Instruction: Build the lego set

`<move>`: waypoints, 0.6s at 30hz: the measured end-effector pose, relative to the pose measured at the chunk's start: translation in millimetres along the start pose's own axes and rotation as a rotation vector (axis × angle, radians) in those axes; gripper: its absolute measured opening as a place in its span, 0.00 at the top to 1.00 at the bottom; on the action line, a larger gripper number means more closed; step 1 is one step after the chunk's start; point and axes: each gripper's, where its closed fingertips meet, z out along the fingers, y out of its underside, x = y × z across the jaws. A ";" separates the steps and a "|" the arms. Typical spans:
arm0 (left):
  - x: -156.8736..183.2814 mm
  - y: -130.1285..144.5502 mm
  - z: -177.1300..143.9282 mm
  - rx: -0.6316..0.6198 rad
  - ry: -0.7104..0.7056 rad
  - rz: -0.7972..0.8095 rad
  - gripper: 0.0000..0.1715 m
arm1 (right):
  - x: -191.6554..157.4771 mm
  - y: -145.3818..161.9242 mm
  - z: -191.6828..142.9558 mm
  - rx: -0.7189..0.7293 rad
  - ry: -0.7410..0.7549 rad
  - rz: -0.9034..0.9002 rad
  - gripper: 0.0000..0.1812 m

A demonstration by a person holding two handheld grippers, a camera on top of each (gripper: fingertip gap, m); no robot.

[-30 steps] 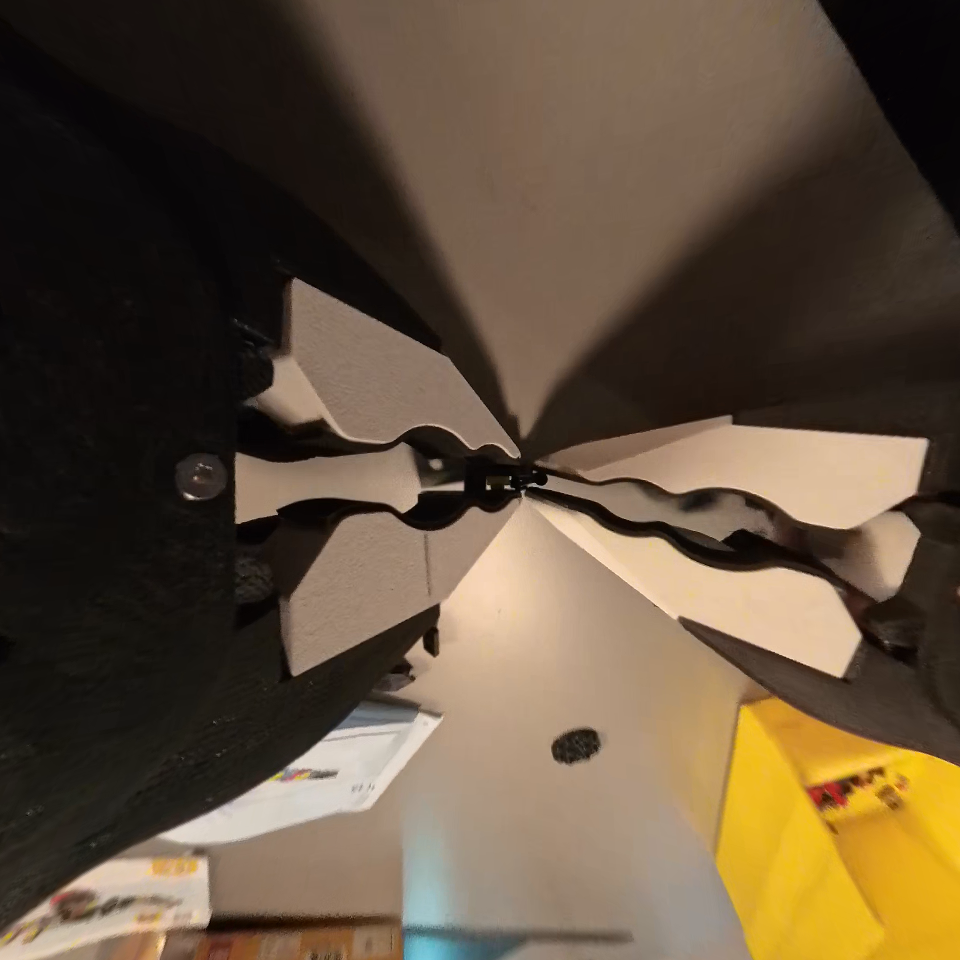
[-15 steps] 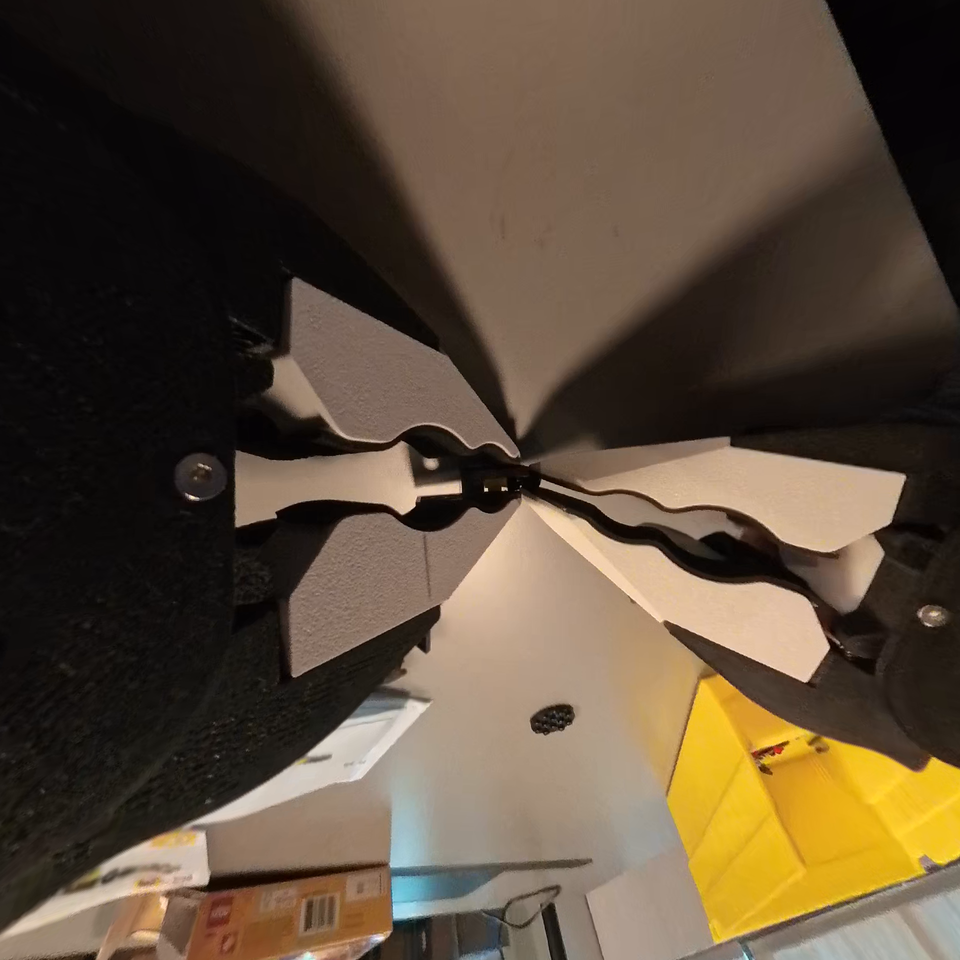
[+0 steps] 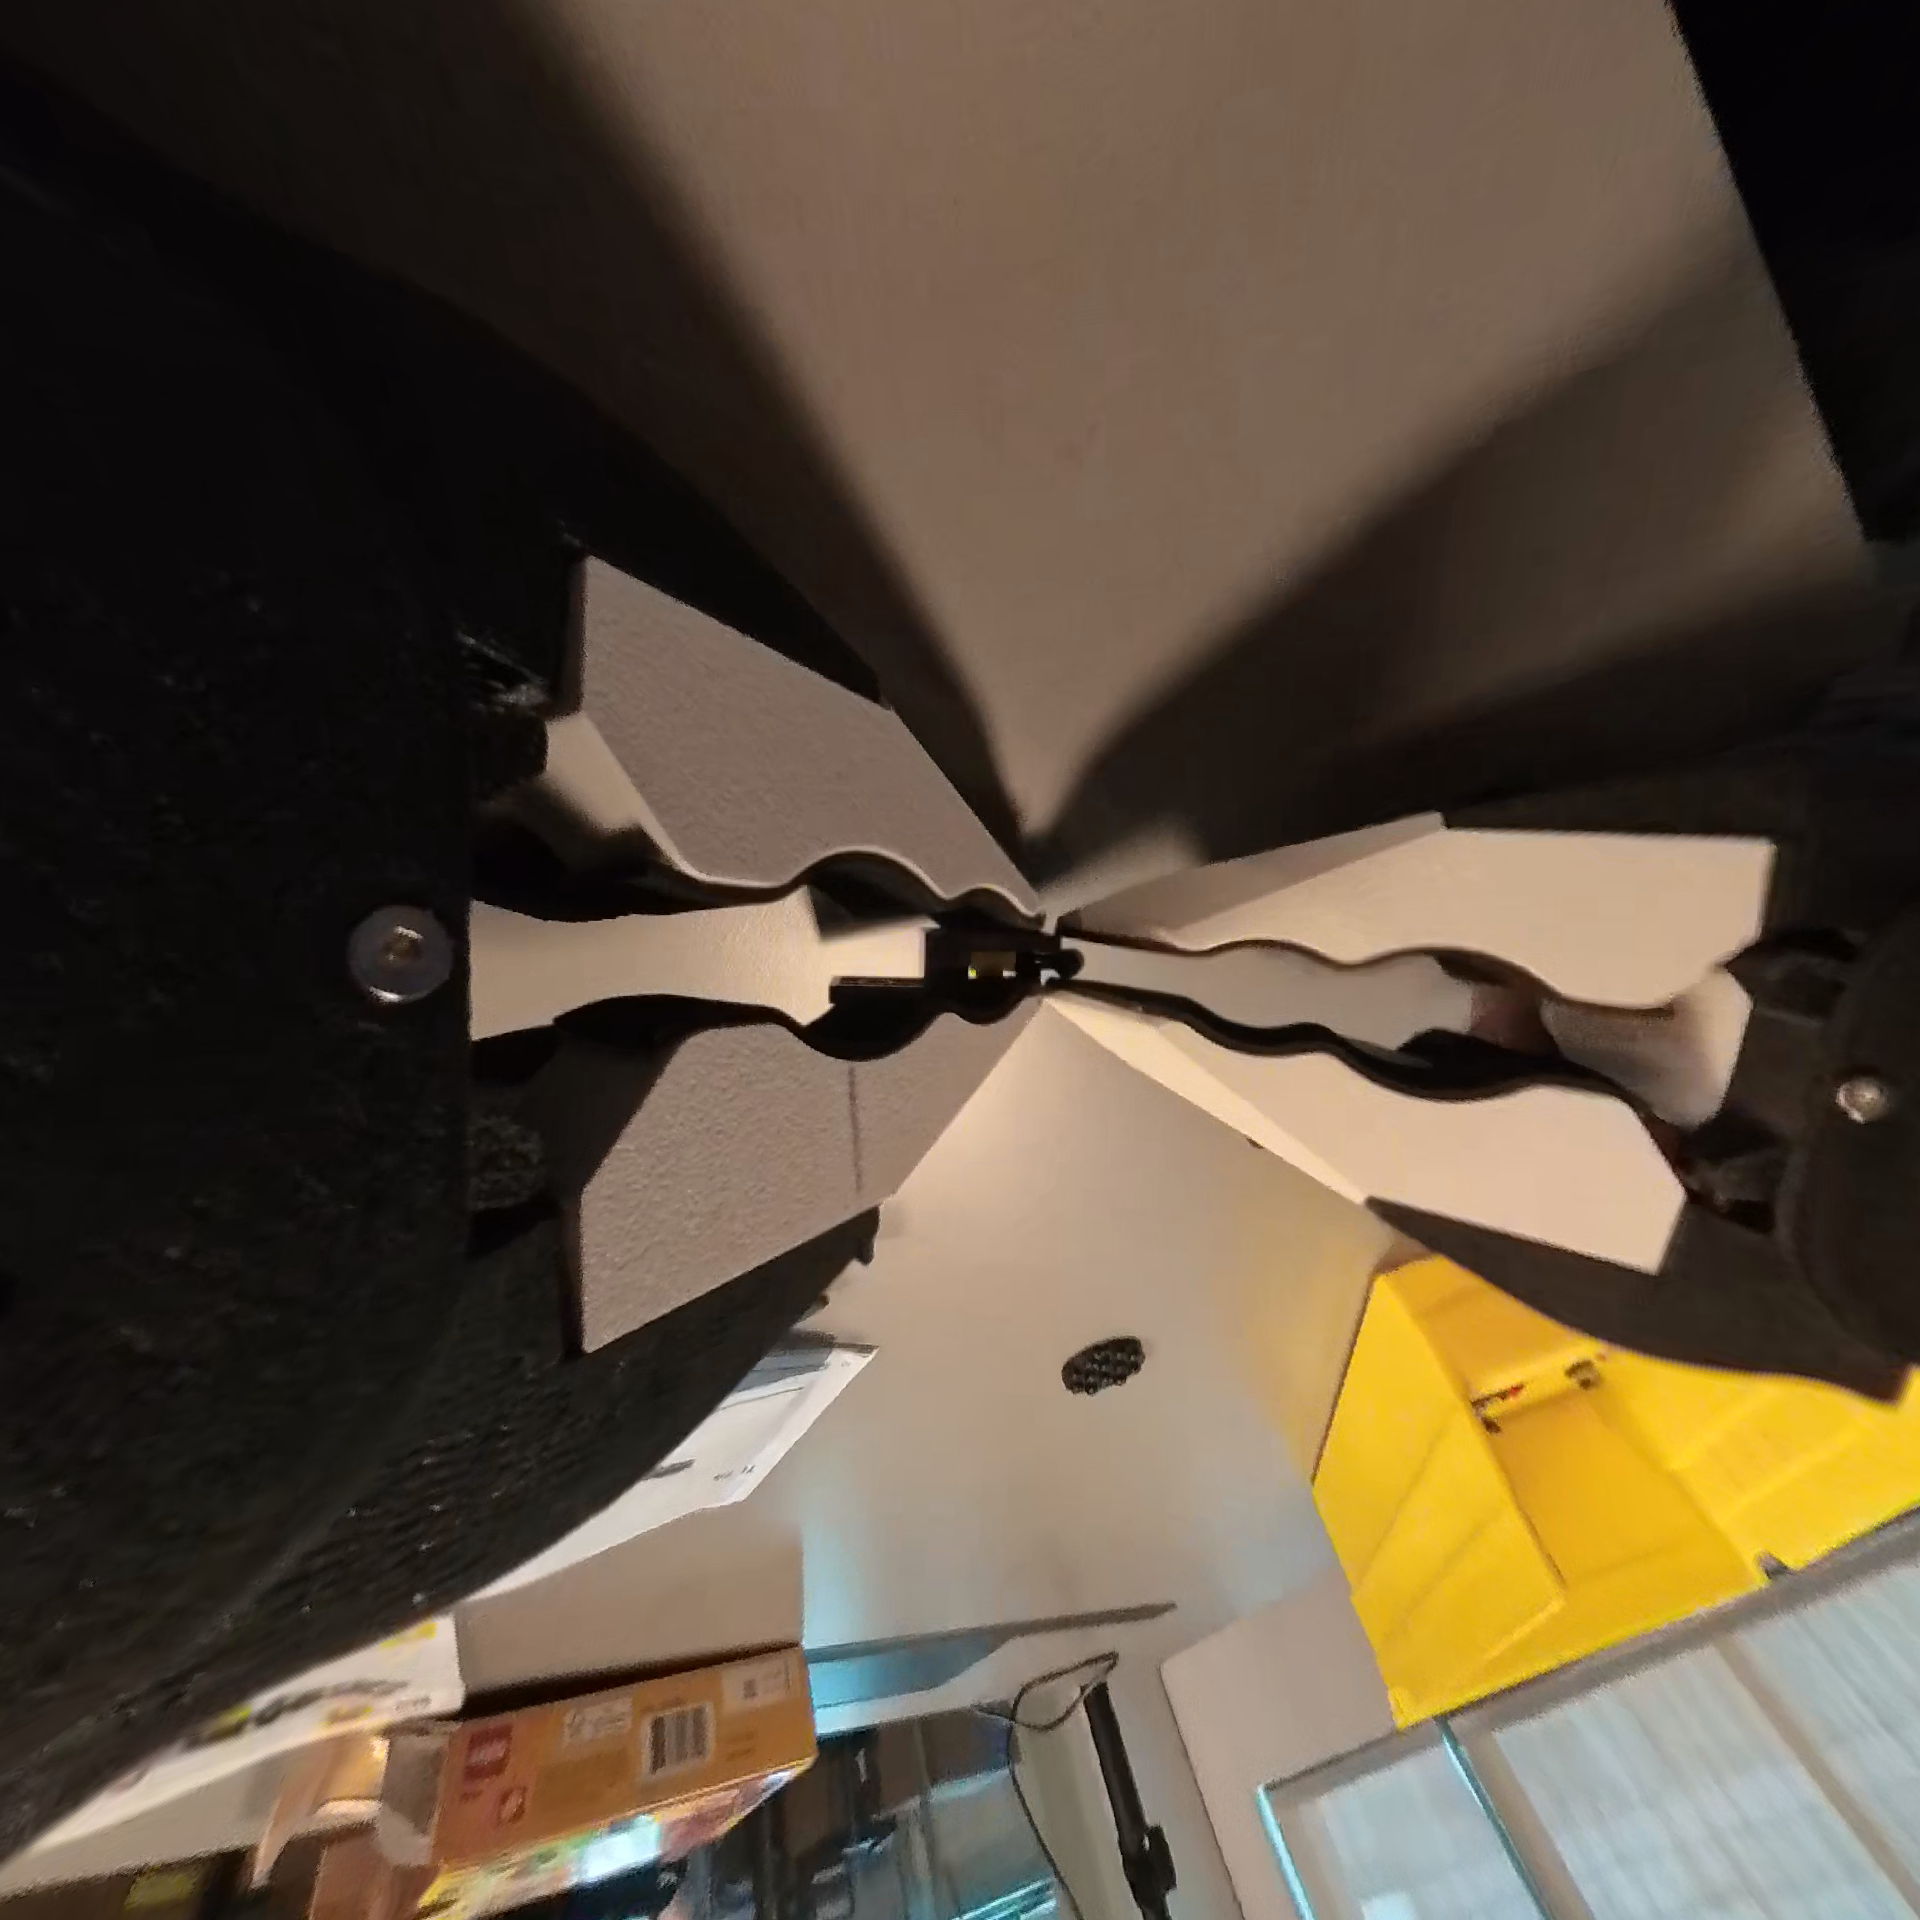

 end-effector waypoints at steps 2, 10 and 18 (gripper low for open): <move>-1.6 -0.9 -0.8 0.007 -0.027 0.017 0.93 | 3.4 -4.5 -3.4 0.045 0.007 0.039 0.97; -10.5 -12.2 -8.9 0.090 -0.089 -0.024 0.89 | 18.8 -21.4 -16.3 0.169 0.094 0.055 0.97; -16.7 -55.2 -23.8 0.384 0.028 -0.287 0.82 | 38.7 -63.6 -53.0 0.560 0.045 0.321 0.97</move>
